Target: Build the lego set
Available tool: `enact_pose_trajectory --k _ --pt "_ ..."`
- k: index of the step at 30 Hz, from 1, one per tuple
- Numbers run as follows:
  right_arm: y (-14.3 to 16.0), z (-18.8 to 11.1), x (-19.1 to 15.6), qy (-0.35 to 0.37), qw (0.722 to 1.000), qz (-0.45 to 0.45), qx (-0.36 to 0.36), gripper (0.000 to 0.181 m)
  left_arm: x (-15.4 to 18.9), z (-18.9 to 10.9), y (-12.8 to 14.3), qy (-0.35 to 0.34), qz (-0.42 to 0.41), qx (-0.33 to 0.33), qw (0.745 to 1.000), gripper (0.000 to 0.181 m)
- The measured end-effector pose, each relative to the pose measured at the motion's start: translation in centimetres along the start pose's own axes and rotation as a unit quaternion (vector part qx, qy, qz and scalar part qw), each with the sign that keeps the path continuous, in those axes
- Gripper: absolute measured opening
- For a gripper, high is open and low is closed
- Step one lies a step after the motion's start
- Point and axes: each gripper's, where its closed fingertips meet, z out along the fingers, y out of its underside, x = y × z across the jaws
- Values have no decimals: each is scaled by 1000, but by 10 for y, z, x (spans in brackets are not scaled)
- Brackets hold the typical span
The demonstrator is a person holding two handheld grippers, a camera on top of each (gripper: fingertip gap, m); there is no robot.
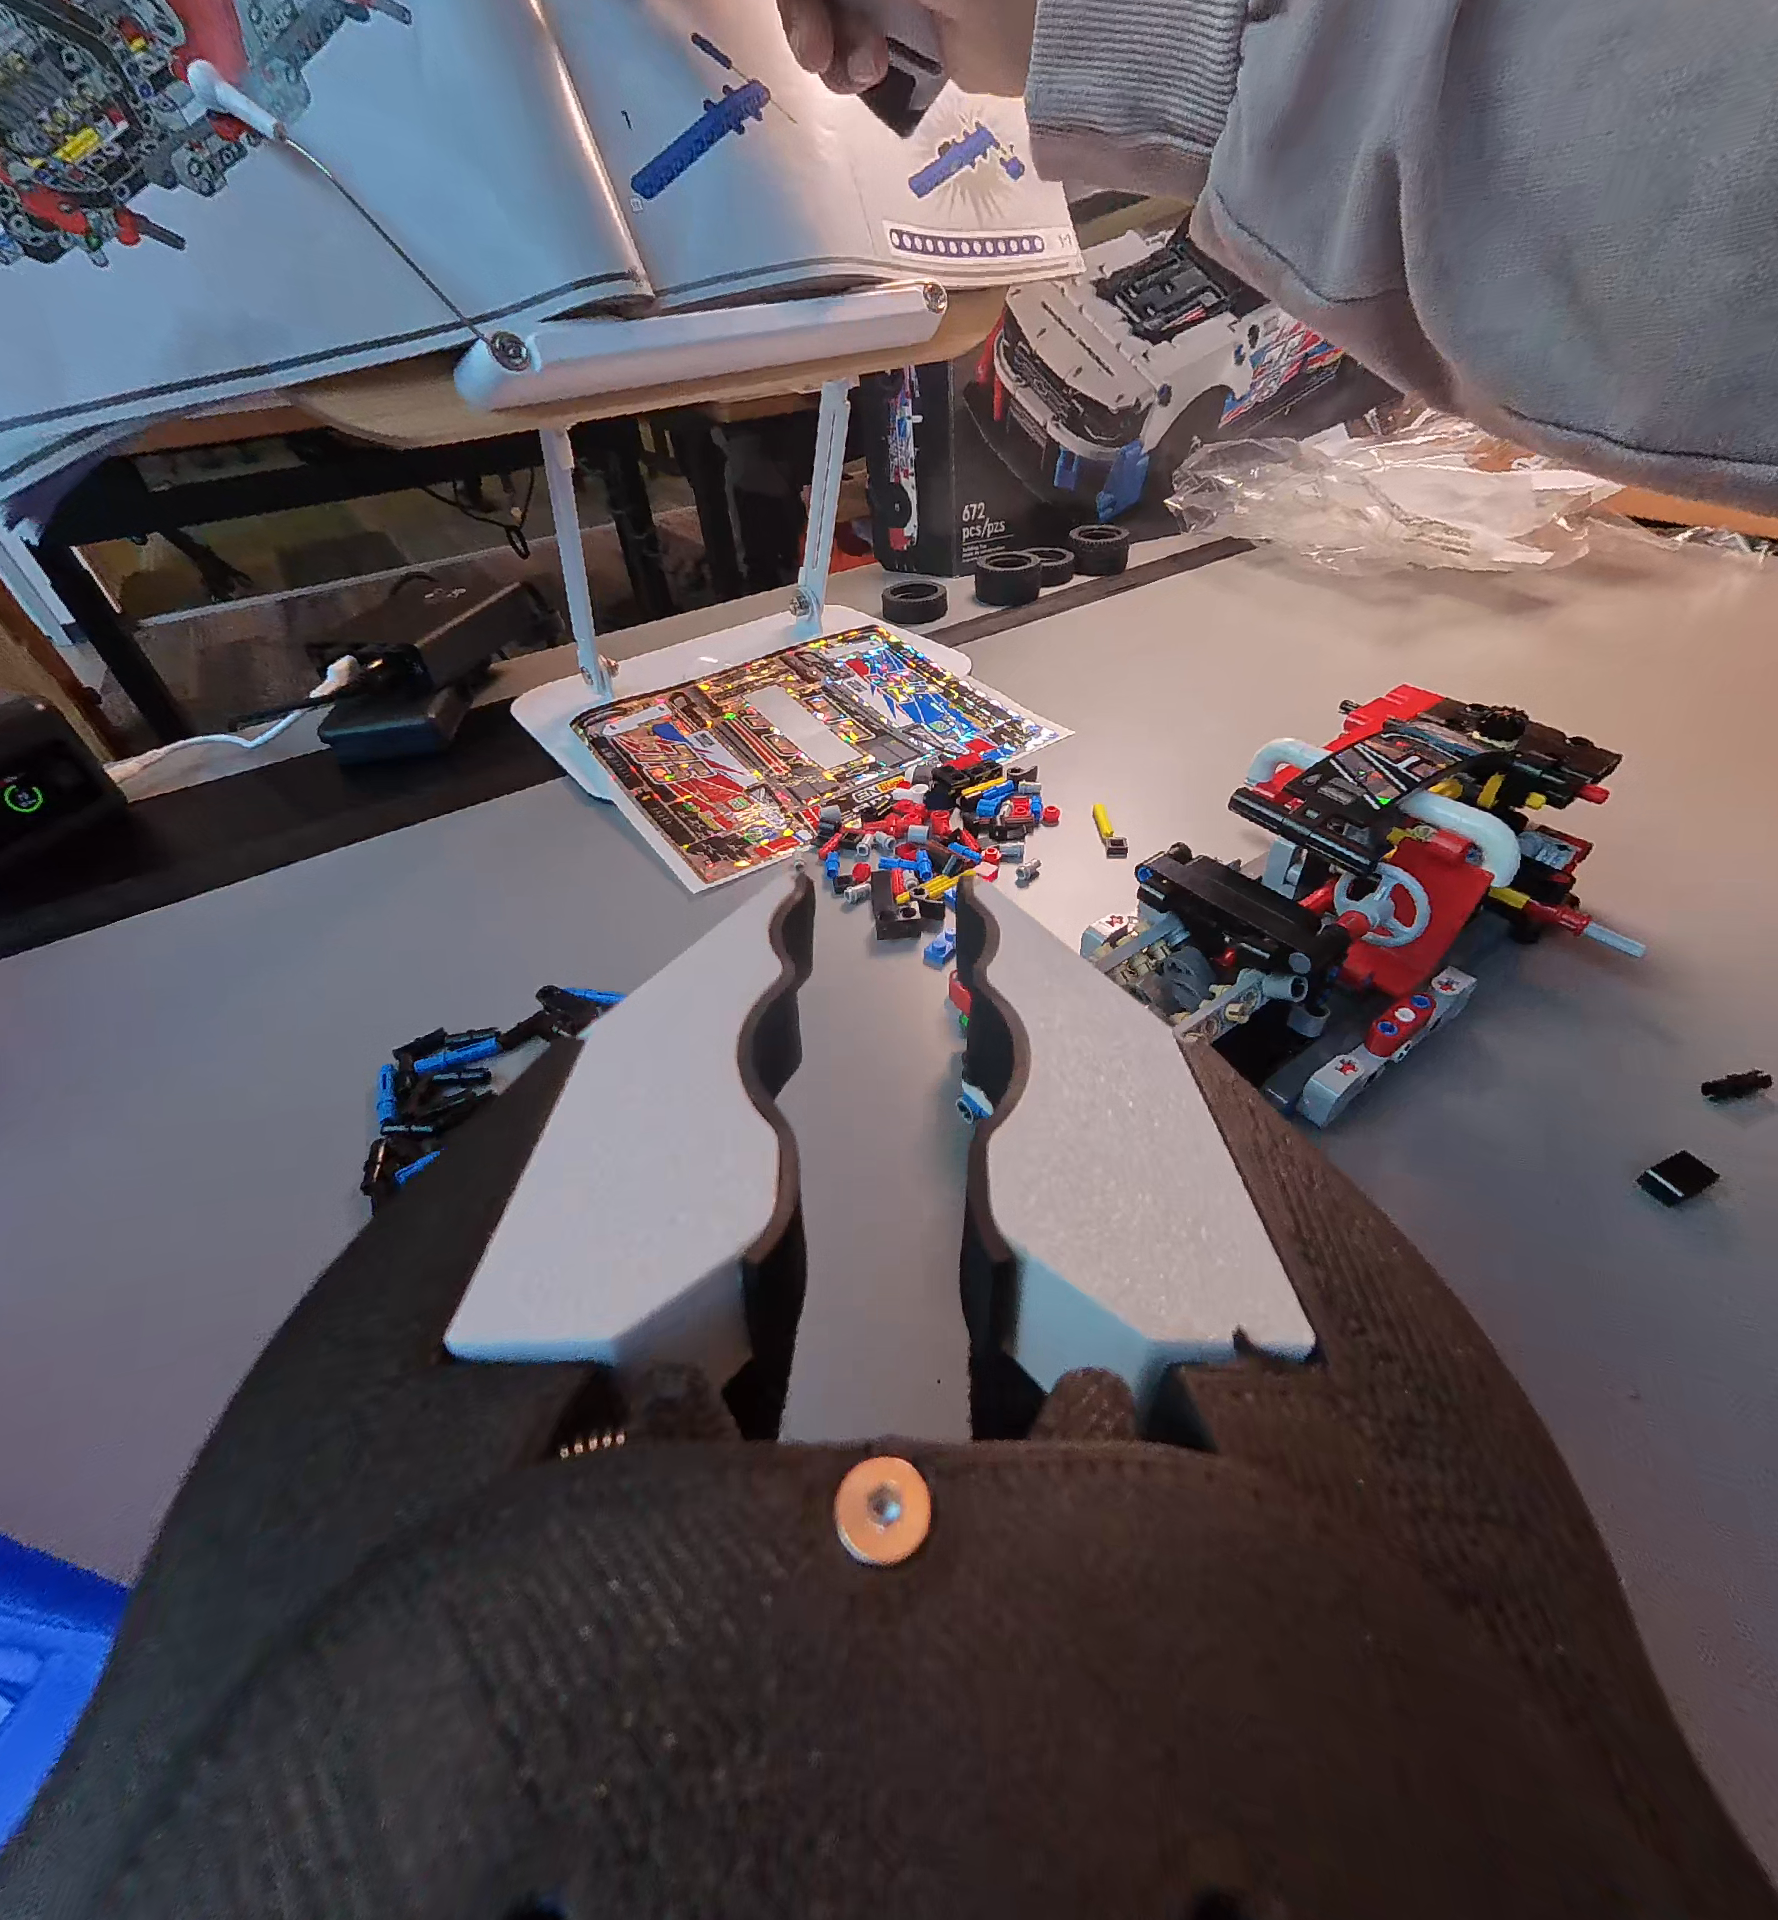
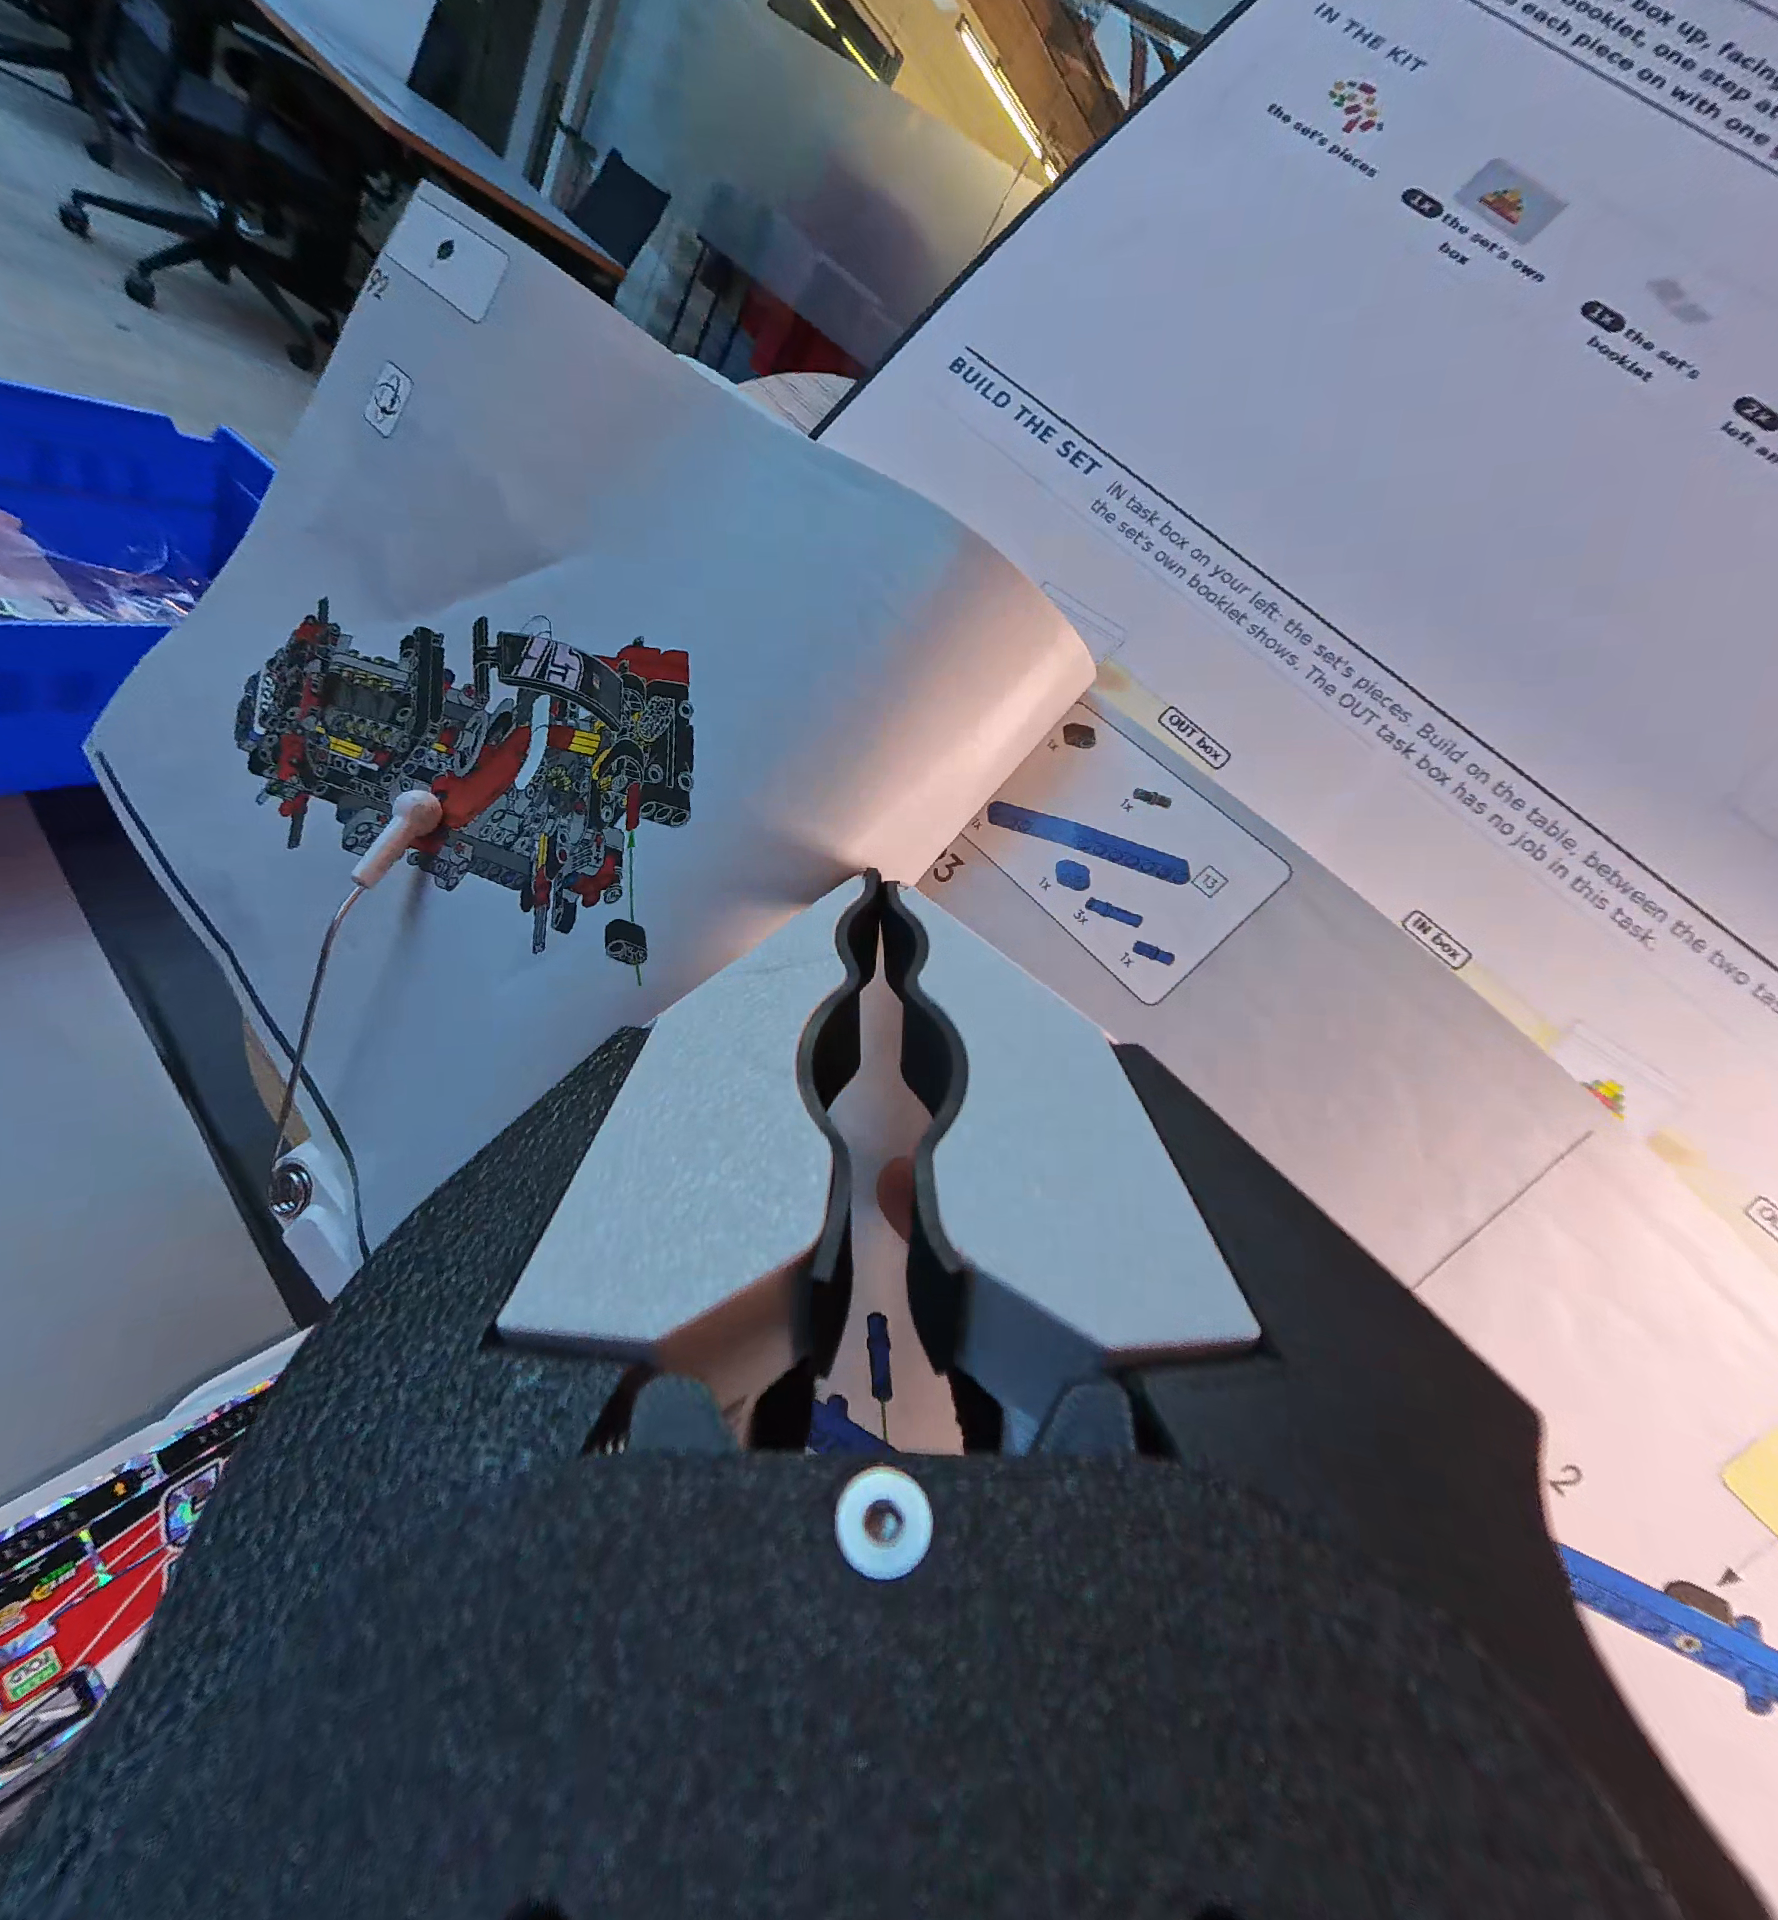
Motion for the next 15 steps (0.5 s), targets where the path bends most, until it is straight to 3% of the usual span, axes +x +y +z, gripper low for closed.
enact_pose_trajectory --k 8,15 --pt "-7 1 22 40 996 77 0 7 -1 4 5 -4 3 -11 1000 25" --pt "-5 -6 37 66 995 71 -14 1 -2 3 3 -11 10 -7 1000 24"
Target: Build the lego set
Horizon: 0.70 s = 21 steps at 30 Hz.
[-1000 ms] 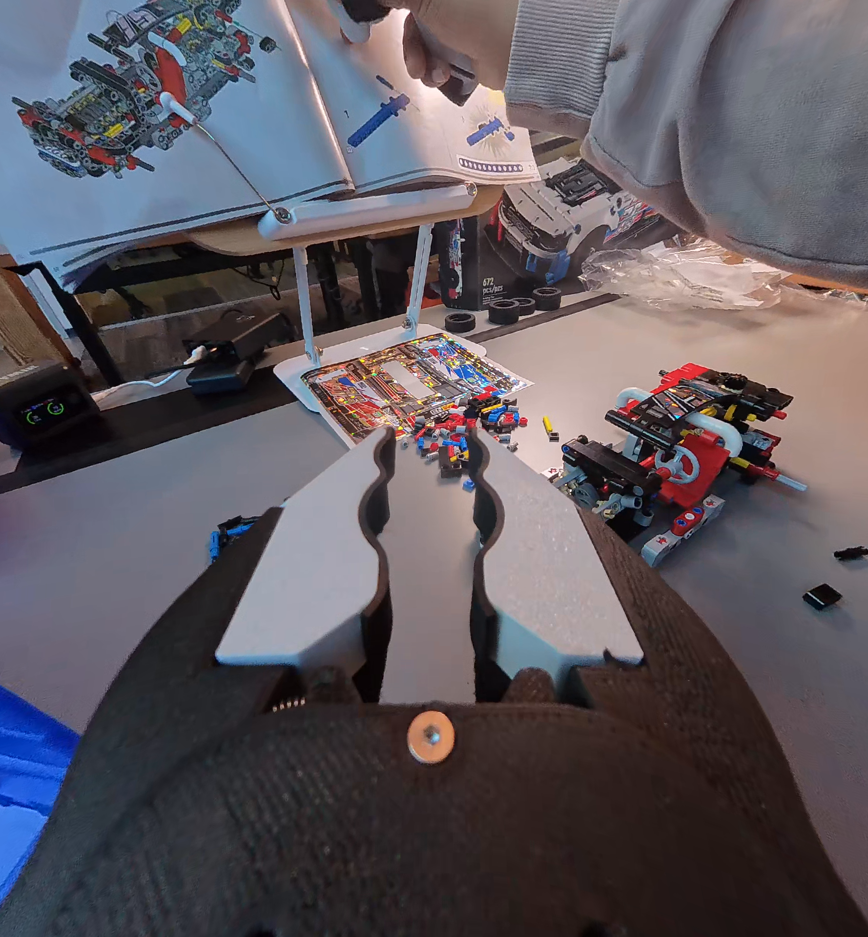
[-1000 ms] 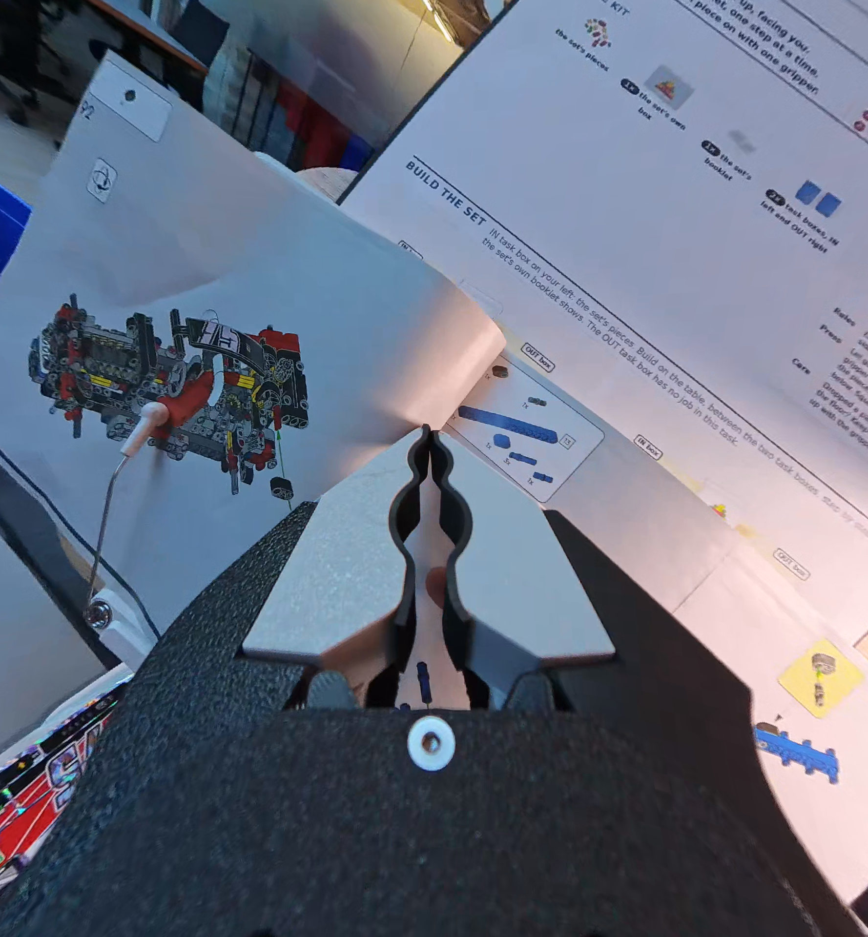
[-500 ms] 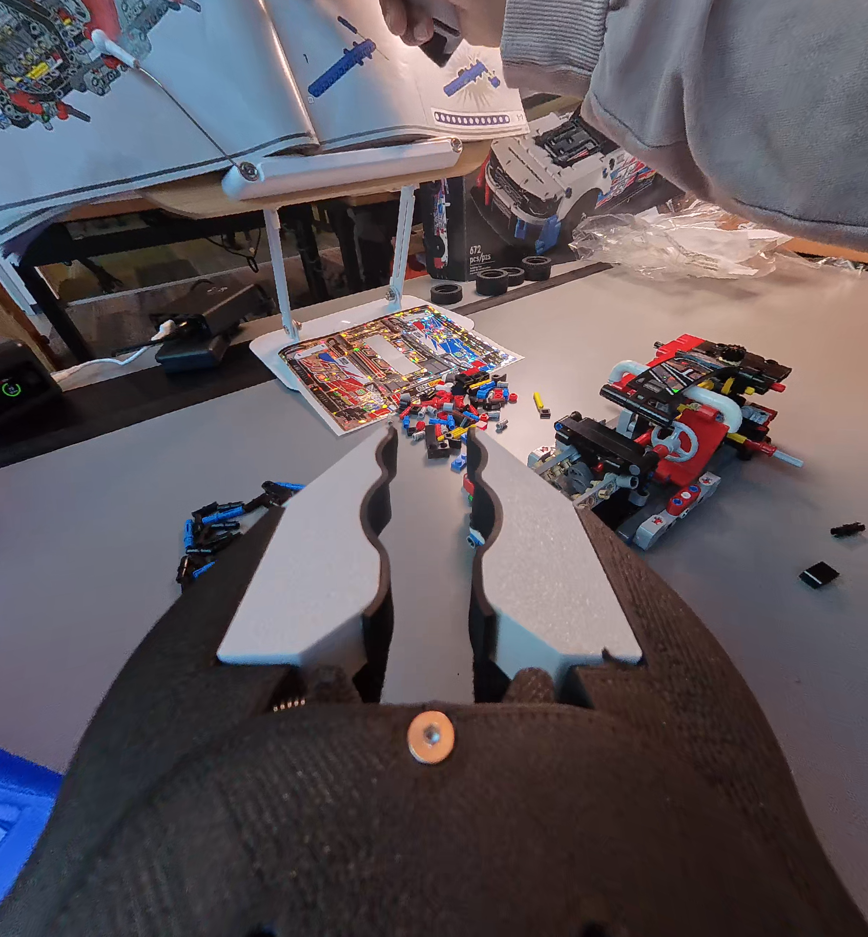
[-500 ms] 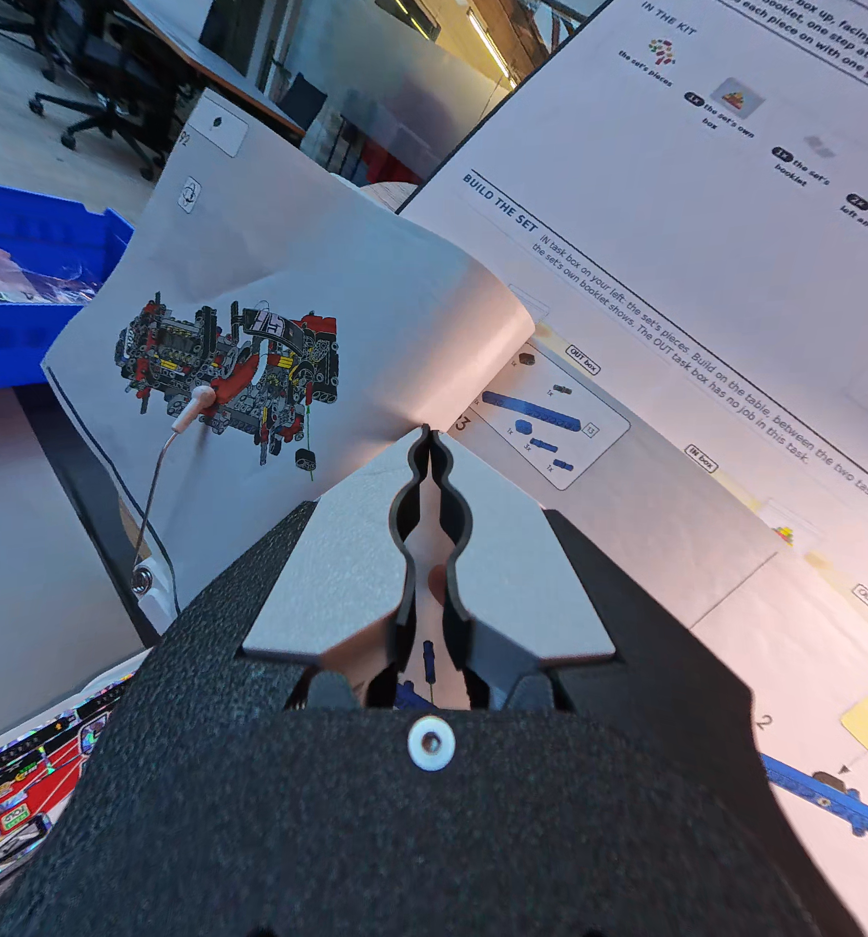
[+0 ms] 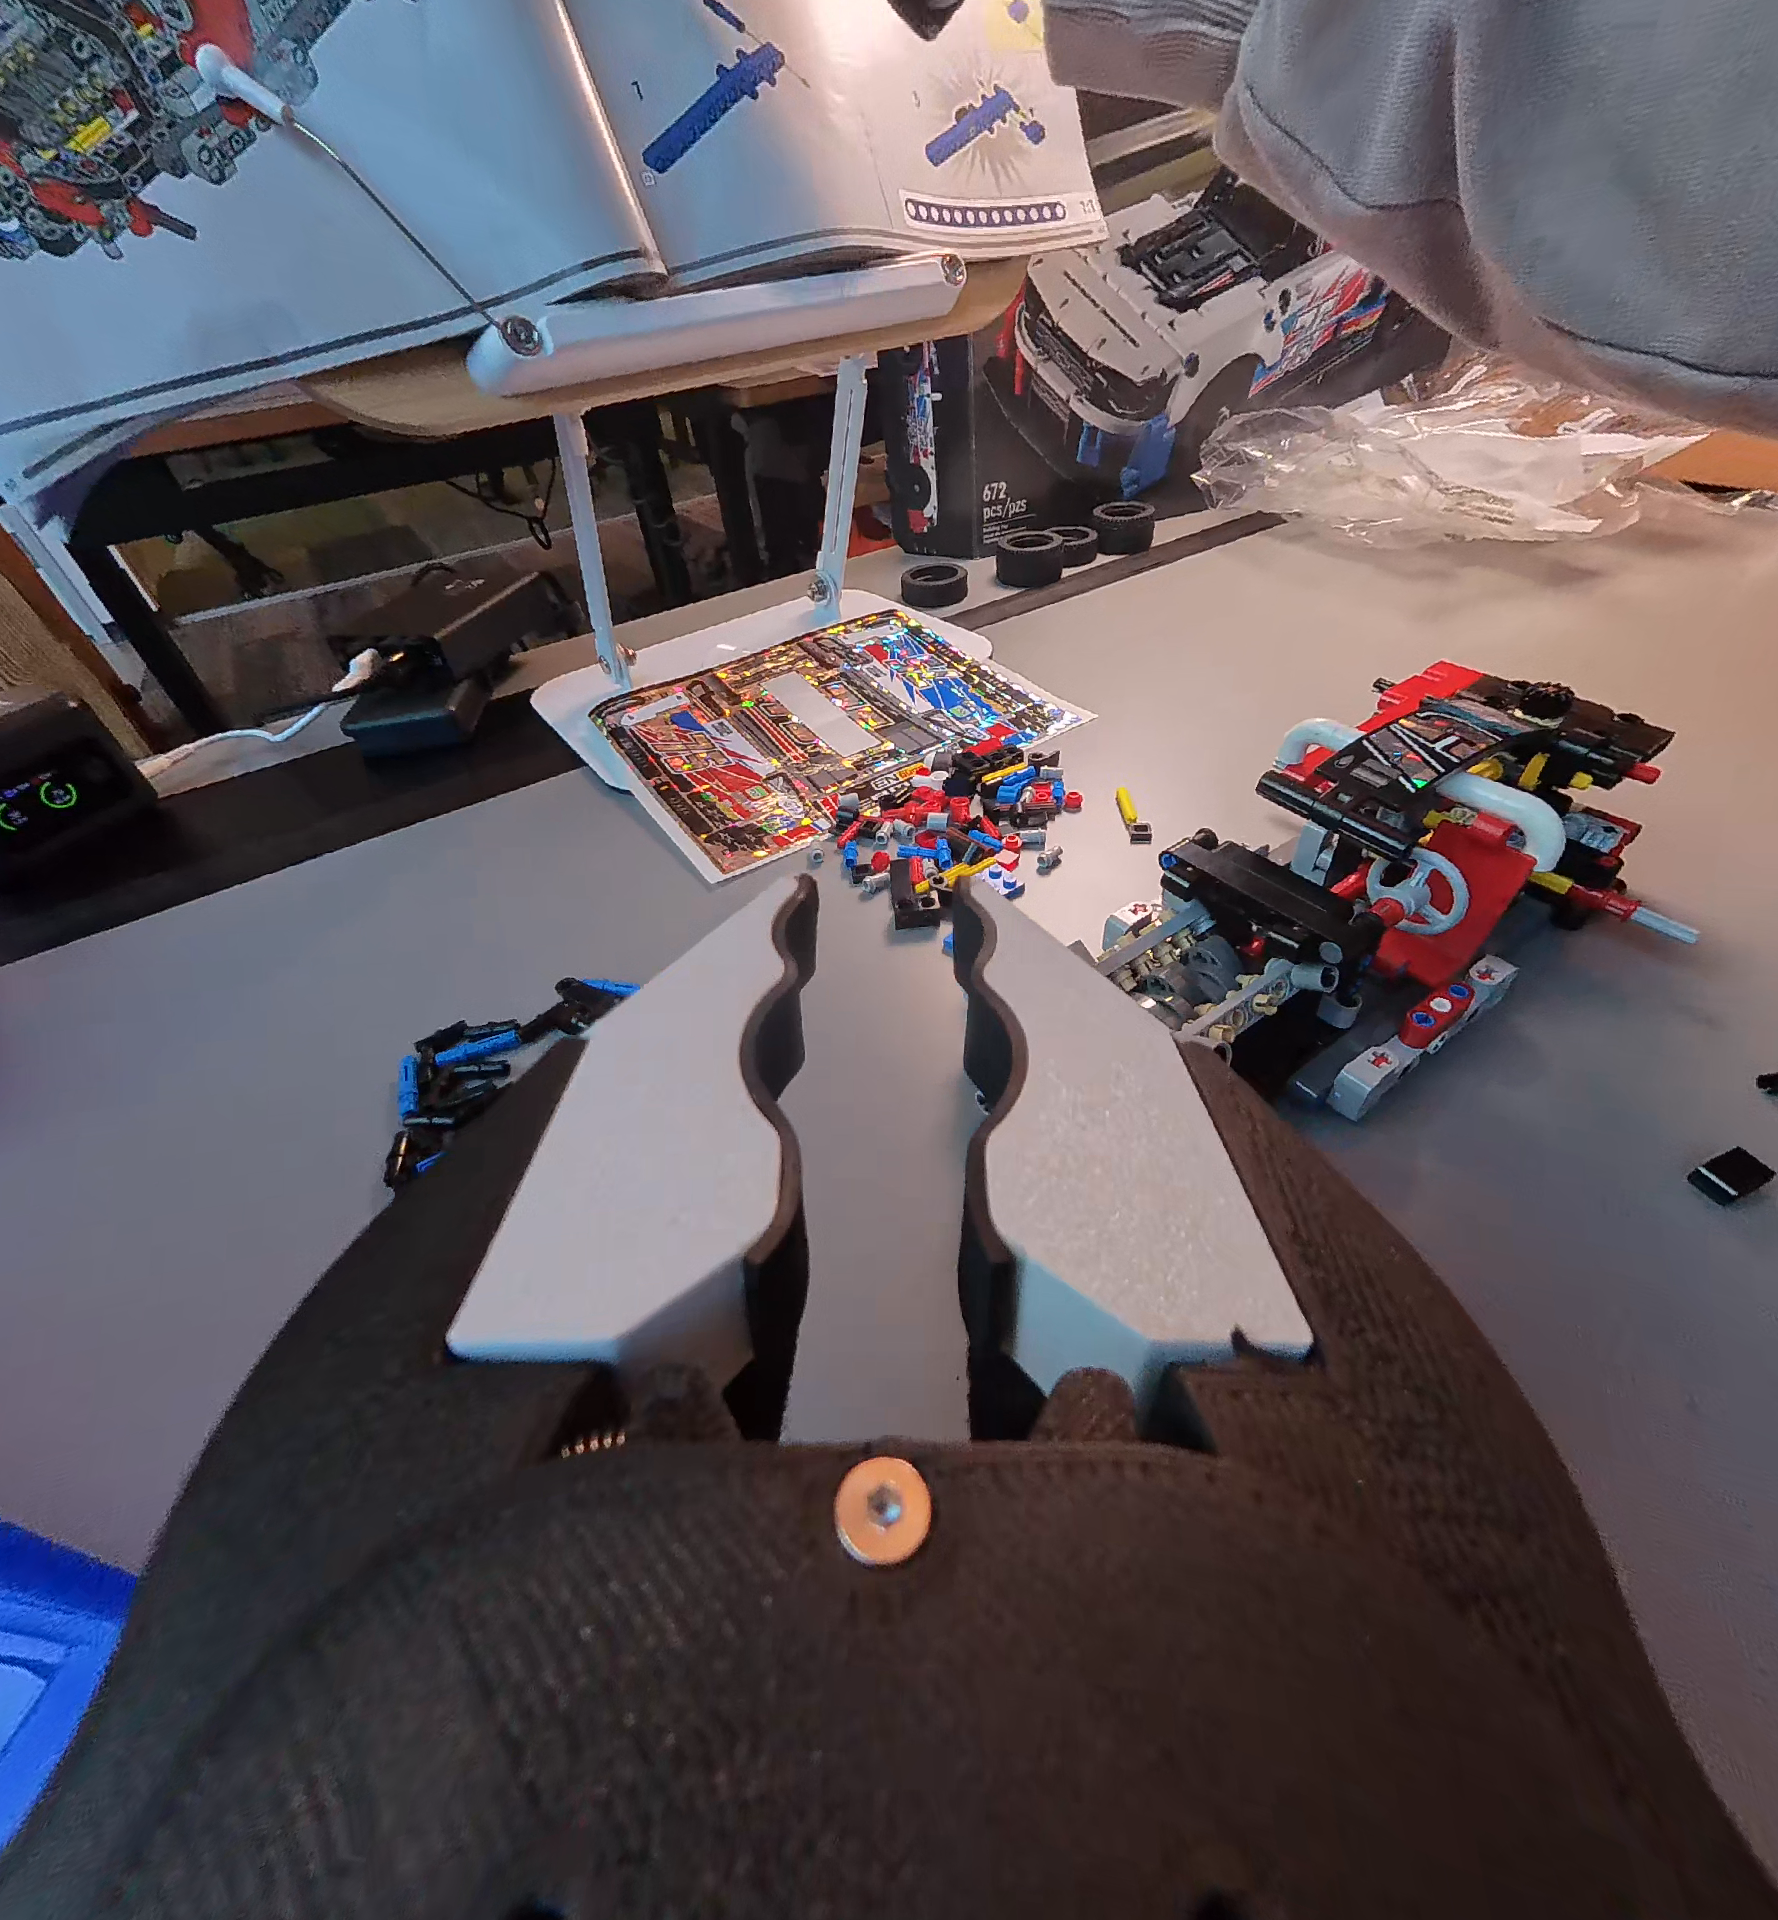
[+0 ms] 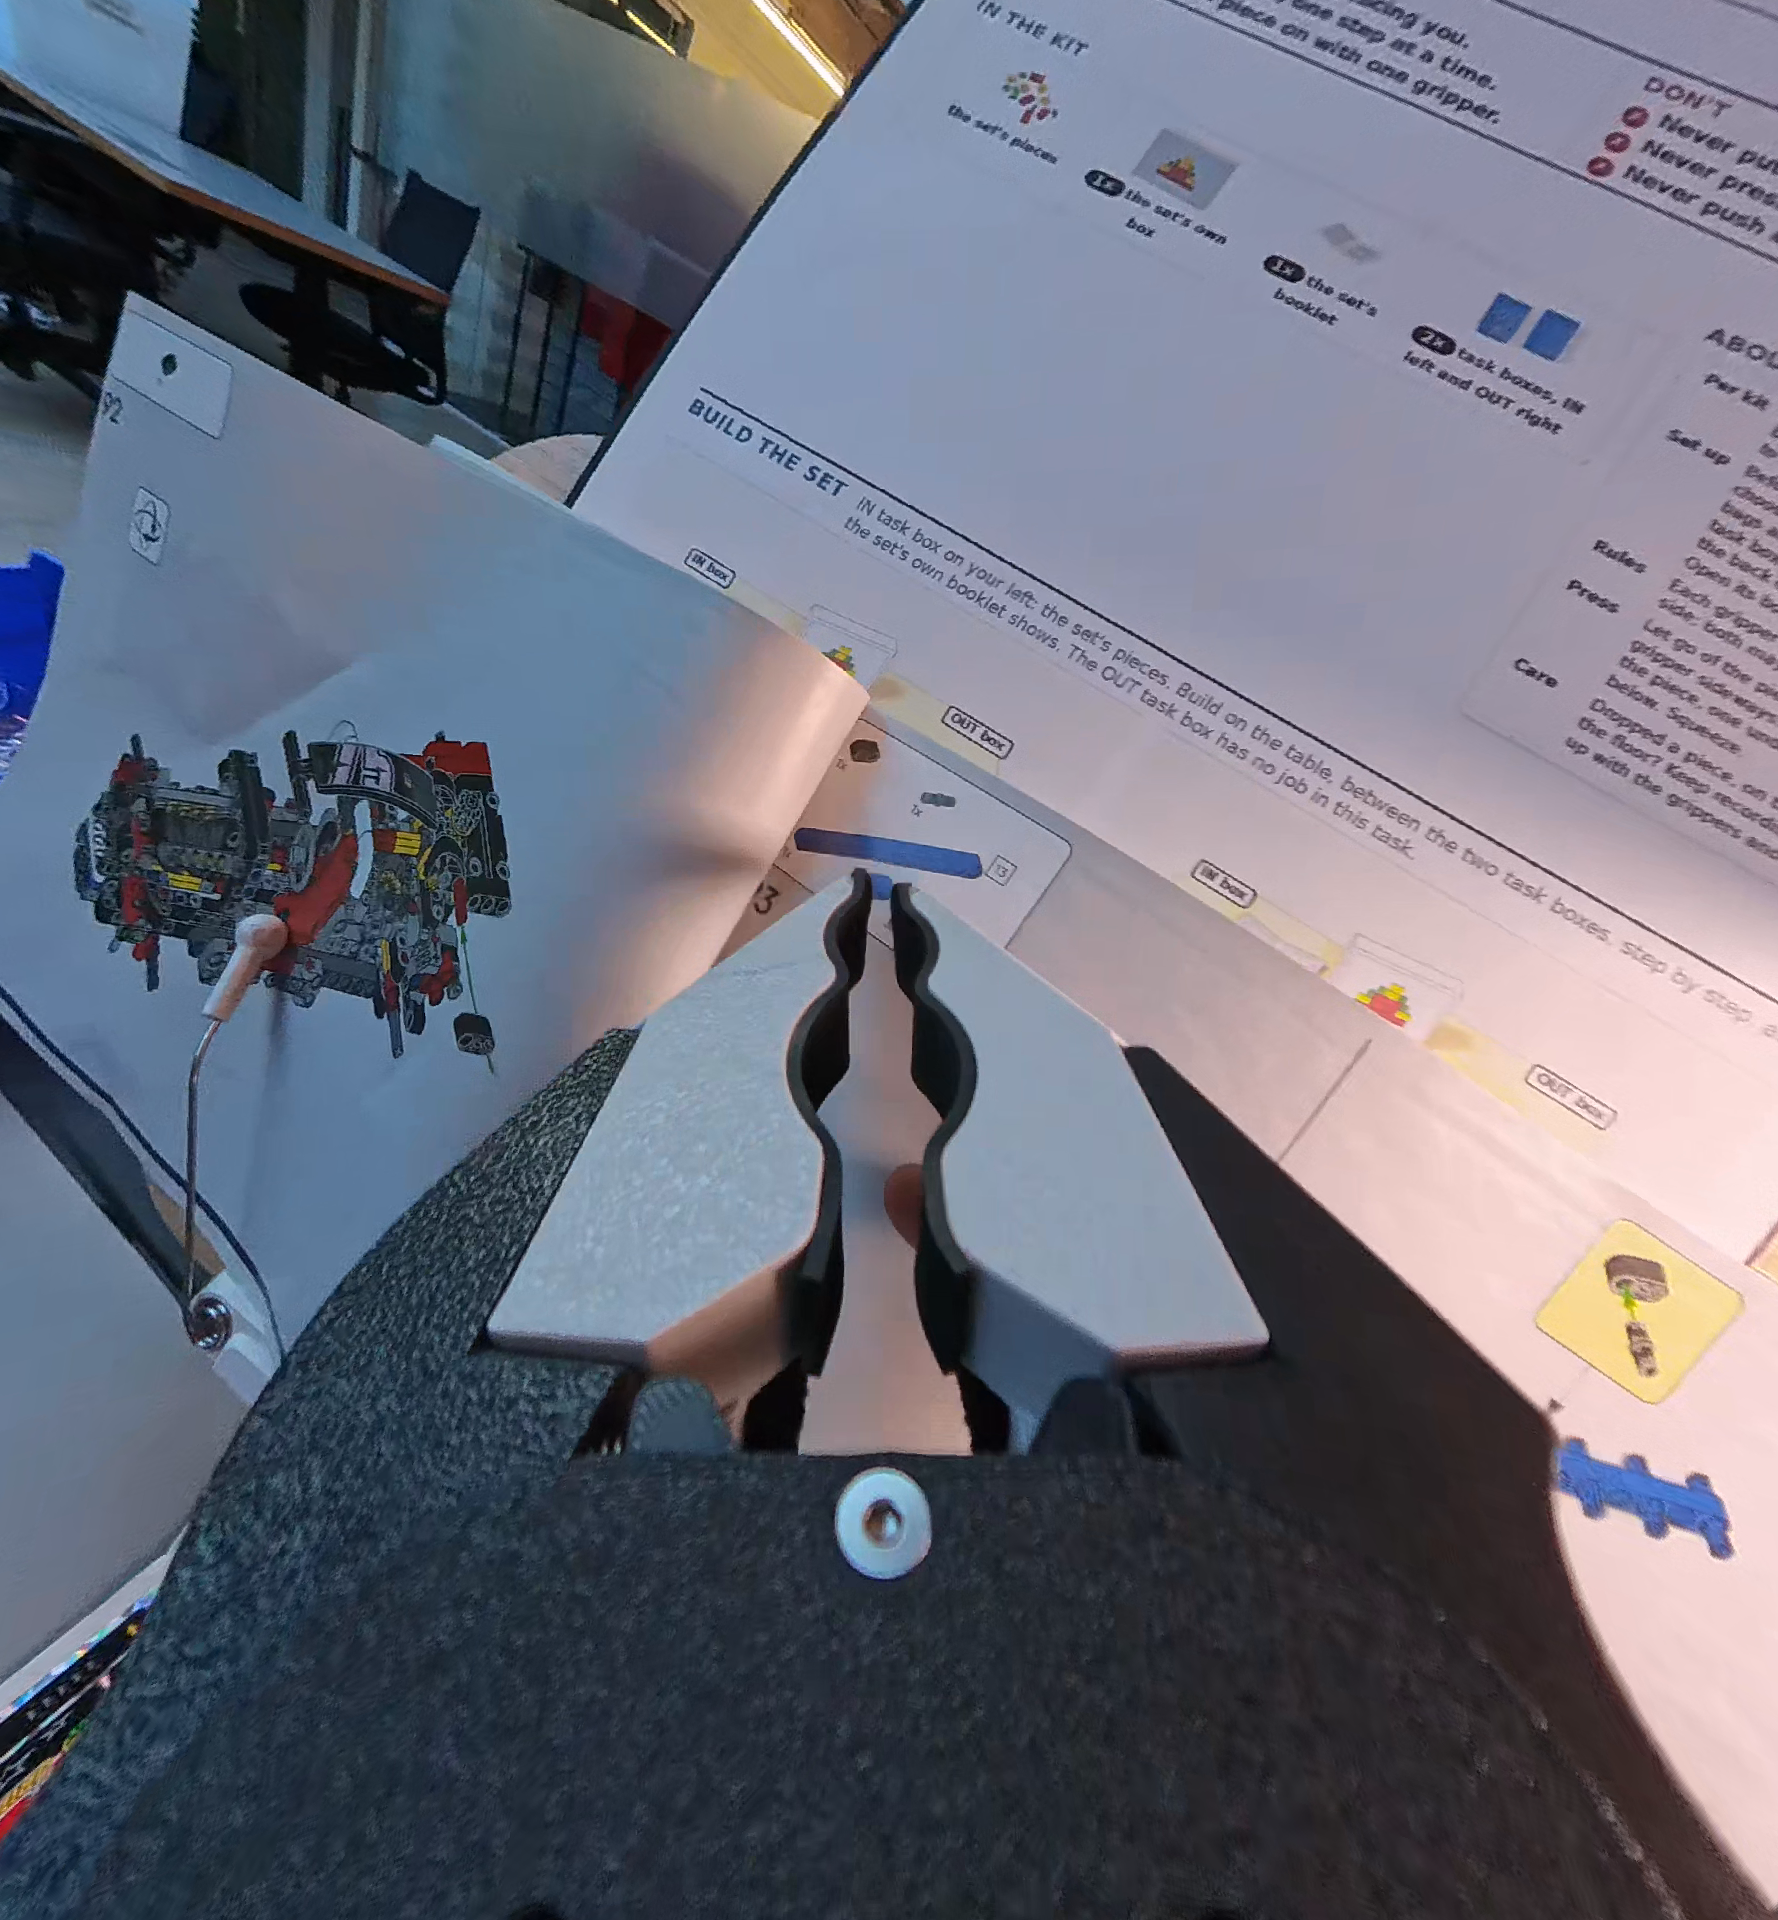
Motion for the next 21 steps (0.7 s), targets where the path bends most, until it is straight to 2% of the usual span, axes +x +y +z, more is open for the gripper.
enact_pose_trajectory --k 4,9,13,16,21 --pt "-3 -36 -7 -29 999 21 31 0 -2 -5 -8 -9 6 16 1000 21" --pt "17 -119 -45 -96 994 25 50 1 -10 -16 -26 -30 15 46 998 17" --pt "61 -197 -68 -124 991 46 21 3 -46 -42 -52 -91 10 88 992 15" --pt "107 -254 -76 -131 990 56 -21 3 -80 -65 -63 -129 -19 101 986 18" --pt "178 -329 -63 -97 987 105 -70 2 -138 -120 -84 -206 21 82 975 18"
